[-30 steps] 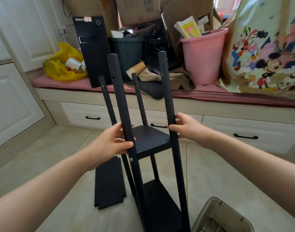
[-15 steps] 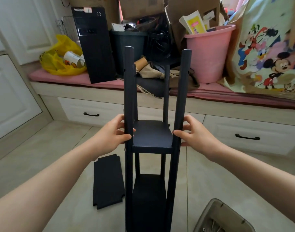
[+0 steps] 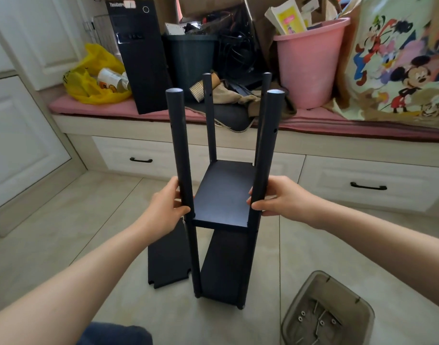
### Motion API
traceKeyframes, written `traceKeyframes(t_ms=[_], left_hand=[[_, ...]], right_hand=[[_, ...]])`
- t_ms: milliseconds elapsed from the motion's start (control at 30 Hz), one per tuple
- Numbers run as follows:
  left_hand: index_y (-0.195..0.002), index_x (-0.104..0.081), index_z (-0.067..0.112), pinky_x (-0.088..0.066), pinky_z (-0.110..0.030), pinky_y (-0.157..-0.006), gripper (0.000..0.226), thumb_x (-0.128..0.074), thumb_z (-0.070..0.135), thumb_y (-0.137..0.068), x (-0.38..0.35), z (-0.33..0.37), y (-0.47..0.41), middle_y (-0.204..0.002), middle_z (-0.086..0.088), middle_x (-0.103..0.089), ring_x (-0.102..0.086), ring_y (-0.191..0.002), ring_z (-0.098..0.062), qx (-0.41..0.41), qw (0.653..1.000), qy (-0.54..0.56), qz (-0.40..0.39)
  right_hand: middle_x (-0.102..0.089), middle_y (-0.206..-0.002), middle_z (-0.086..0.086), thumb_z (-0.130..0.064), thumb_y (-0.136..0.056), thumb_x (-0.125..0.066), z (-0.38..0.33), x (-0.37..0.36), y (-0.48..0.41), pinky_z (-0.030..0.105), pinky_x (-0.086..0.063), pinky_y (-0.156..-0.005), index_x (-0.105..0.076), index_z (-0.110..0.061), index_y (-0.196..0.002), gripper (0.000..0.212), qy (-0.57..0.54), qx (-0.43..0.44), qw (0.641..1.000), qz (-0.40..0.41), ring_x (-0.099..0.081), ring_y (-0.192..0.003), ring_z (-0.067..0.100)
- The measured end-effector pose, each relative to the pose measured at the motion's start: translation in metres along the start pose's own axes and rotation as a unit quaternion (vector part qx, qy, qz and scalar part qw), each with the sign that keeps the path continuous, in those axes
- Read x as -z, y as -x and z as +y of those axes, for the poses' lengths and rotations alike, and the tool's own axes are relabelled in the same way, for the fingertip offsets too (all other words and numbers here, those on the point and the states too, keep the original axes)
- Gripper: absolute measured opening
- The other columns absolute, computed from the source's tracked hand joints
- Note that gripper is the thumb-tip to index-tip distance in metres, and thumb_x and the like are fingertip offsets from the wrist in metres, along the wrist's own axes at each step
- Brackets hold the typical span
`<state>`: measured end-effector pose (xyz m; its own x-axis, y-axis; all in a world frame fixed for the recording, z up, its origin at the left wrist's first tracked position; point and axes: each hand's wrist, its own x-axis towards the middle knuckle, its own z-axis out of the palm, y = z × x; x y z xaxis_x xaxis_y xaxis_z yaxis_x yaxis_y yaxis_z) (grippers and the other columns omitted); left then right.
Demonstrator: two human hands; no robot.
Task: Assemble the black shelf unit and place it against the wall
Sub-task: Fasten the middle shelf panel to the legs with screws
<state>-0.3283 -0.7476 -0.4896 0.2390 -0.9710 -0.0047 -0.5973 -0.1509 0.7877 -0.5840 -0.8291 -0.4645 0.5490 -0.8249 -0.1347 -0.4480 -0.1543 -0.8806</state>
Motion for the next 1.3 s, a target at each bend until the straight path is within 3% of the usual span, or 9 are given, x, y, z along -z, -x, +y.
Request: traceKeyframes(t_ms=[133, 300, 467, 567, 700, 800, 1000, 1133, 1300], left_hand=[[-0.123, -0.047, 0.030, -0.056, -0.027, -0.081, 0.052, -0.064, -0.009, -0.092, -0.009, -0.011, 0.012, -0.108, -0.003, -0.066, -0.066, -0.098, -0.016, 0.009, 0.999, -0.022, 0.037], [-0.115, -0.051, 0.030, -0.051, -0.016, -0.069, 0.045, -0.066, -0.005, -0.091, -0.021, -0.016, 0.025, -0.100, 0.007, -0.066, -0.067, -0.091, -0.007, -0.001, 0.998, -0.010, 0.070], [-0.110, -0.052, 0.030, -0.059, -0.031, -0.083, 0.043, -0.068, -0.005, -0.090, -0.031, -0.017, 0.034, -0.098, 0.010, -0.067, -0.070, -0.092, -0.012, 0.010, 0.996, -0.014, 0.089], [-0.111, -0.054, 0.028, -0.055, -0.024, -0.083, 0.040, -0.070, -0.002, -0.090, -0.037, -0.019, 0.038, -0.097, 0.008, -0.068, -0.068, -0.092, -0.011, 0.008, 0.993, -0.019, 0.114], [-0.089, -0.063, 0.016, -0.054, -0.030, -0.072, 0.009, -0.070, 0.018, -0.094, -0.048, -0.023, 0.042, -0.082, 0.003, -0.071, -0.071, -0.076, -0.013, 0.080, 0.982, -0.059, 0.159], [-0.073, -0.067, 0.012, -0.059, -0.036, -0.073, 0.034, -0.061, 0.034, -0.098, -0.061, -0.022, 0.048, -0.069, 0.000, -0.071, -0.072, -0.058, -0.013, 0.168, 0.975, -0.033, 0.141], [-0.064, -0.067, 0.017, -0.058, -0.040, -0.074, 0.037, -0.060, 0.036, -0.095, -0.088, -0.016, 0.073, -0.068, 0.000, -0.070, -0.070, -0.071, -0.022, 0.188, 0.970, -0.065, 0.139], [-0.083, -0.071, 0.022, -0.060, -0.038, -0.086, 0.018, -0.064, 0.029, -0.098, -0.121, -0.006, 0.082, -0.086, 0.002, -0.075, -0.074, -0.082, -0.013, 0.220, 0.968, 0.119, 0.023], [-0.126, -0.063, 0.014, -0.048, -0.040, -0.108, 0.033, -0.062, 0.031, -0.099, -0.155, -0.009, 0.065, -0.122, -0.003, -0.069, -0.063, -0.118, -0.019, 0.265, 0.887, 0.375, -0.038]], right_hand=[[-0.071, -0.103, 0.004, -0.005, -0.088, -0.070, 0.002, -0.009, 0.007, 0.034, -0.061, -0.082, -0.061, -0.013, -0.100, 0.017, 0.037, 0.003, 0.999, -0.021, -0.070, -0.096, 0.017], [-0.073, -0.101, 0.002, -0.004, -0.085, -0.073, 0.008, -0.008, 0.011, 0.037, -0.061, -0.083, -0.062, -0.014, -0.098, 0.019, 0.061, 0.000, 0.998, -0.024, -0.070, -0.096, 0.017], [-0.072, -0.102, 0.001, -0.007, -0.084, -0.075, 0.010, -0.007, 0.014, 0.033, -0.061, -0.081, -0.063, -0.016, -0.098, 0.020, 0.101, -0.002, 0.994, -0.049, -0.070, -0.095, 0.015], [-0.072, -0.101, 0.001, -0.007, -0.084, -0.075, 0.011, -0.008, 0.014, 0.033, -0.061, -0.079, -0.064, -0.014, -0.098, 0.019, 0.118, 0.008, 0.992, -0.052, -0.070, -0.094, 0.016], [-0.072, -0.101, 0.001, -0.007, -0.083, -0.077, 0.011, -0.006, 0.013, 0.031, -0.061, -0.077, -0.065, -0.014, -0.097, 0.020, 0.115, 0.009, 0.992, -0.060, -0.070, -0.093, 0.015], [-0.072, -0.102, 0.003, -0.007, -0.081, -0.078, 0.012, -0.005, 0.012, 0.036, -0.061, -0.080, -0.066, -0.011, -0.097, 0.021, 0.110, 0.006, 0.992, -0.065, -0.070, -0.094, 0.018], [-0.072, -0.103, 0.003, -0.006, -0.082, -0.078, 0.008, -0.005, 0.012, 0.037, -0.060, -0.084, -0.064, -0.015, -0.097, 0.023, 0.107, 0.005, 0.991, -0.075, -0.070, -0.097, 0.017], [-0.071, -0.105, 0.003, -0.006, -0.082, -0.077, 0.008, -0.007, 0.013, 0.036, -0.060, -0.084, -0.062, -0.019, -0.098, 0.025, 0.111, 0.011, 0.991, -0.076, -0.068, -0.098, 0.015], [-0.071, -0.104, 0.001, -0.008, -0.081, -0.079, 0.006, -0.005, 0.009, 0.033, -0.060, -0.083, -0.062, -0.023, -0.094, 0.026, 0.118, 0.019, 0.989, -0.085, -0.068, -0.097, 0.014]])
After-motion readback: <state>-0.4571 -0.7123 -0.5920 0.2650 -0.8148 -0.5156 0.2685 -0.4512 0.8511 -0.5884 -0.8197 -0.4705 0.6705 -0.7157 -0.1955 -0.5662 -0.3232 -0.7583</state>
